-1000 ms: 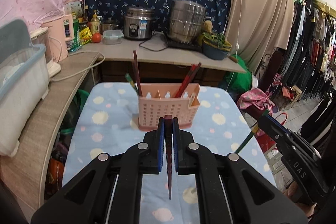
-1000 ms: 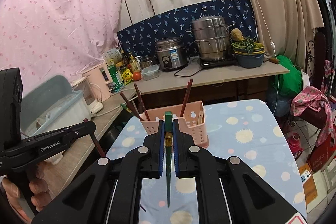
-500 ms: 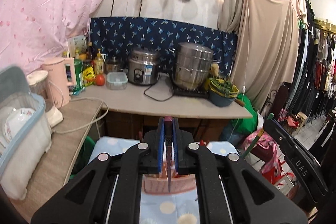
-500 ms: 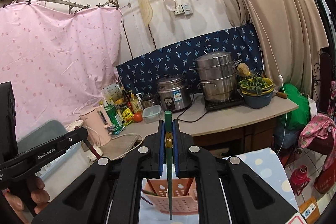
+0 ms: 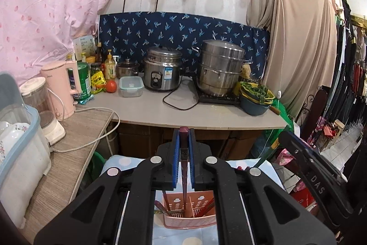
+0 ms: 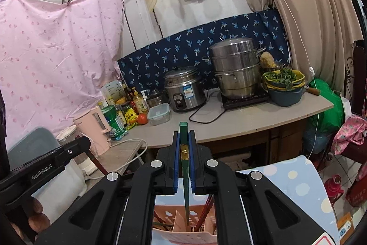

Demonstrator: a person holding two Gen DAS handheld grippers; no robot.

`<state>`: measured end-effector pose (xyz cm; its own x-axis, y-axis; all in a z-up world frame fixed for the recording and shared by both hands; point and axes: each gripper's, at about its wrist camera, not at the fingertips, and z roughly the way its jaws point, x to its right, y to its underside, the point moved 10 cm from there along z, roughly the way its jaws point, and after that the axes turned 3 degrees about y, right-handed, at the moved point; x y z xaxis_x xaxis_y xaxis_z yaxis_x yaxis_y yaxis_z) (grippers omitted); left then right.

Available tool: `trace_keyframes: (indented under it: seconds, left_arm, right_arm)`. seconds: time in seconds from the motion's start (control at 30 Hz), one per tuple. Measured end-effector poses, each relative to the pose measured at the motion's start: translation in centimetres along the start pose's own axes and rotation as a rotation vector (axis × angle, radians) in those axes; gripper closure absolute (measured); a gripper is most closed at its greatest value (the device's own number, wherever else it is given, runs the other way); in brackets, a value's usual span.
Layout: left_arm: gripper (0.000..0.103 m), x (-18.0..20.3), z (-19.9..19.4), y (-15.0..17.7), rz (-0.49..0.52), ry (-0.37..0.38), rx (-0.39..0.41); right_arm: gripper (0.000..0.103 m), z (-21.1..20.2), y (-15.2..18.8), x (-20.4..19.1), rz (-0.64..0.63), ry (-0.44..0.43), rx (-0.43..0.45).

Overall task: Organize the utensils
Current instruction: 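Open both tools to drop the chopsticks into the basket, then withdraw both open tools away from the pink basket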

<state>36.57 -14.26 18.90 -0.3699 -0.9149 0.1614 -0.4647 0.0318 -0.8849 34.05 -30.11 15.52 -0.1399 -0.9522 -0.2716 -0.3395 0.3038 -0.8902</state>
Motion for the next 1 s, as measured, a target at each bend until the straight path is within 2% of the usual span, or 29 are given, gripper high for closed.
trace_keyframes:
  seconds: [0.17,0.27,0.33,0.4,0.5,0.67,0.77,1.0]
  left_arm:
    - [0.096,-0.5,3.0,2.6,0.005,-0.010,-0.066]
    - [0.095,-0.9,3.9,4.1,0.007,-0.011,-0.091]
    - [0.088,-1.0,3.8,4.5,0.010,-0.023,-0.087]
    - [0.067,-1.2,3.4,4.5,0.008,-0.039,-0.073]
    - [0.056,-1.2,2.8,4.5,0.018,-0.063,-0.060]
    - [0.053,-0.8,1.7,5.1,0.063,-0.103,-0.072]
    - [0.047,-0.6,0.7,5.8,0.074,-0.112,-0.083]
    - [0.042,-0.8,-1.6,8.9,0.075,-0.133,-0.138]
  right_arm:
    - [0.096,2.6,3.8,1.2,0.005,0.021,-0.090]
    - [0.089,2.4,4.4,1.8,0.010,0.037,-0.088]
    - [0.085,1.9,4.4,2.1,0.015,0.040,-0.085]
    - [0.078,1.3,4.2,2.2,0.022,0.040,-0.078]
    - [0.072,0.4,3.9,2.2,0.021,0.038,-0.067]
    - [0.065,-1.3,4.4,1.6,0.002,0.036,-0.073]
    - [0.053,-2.6,5.2,1.2,-0.017,0.040,-0.086]
    - [0.038,-6.4,8.0,1.8,-0.001,0.044,-0.117]
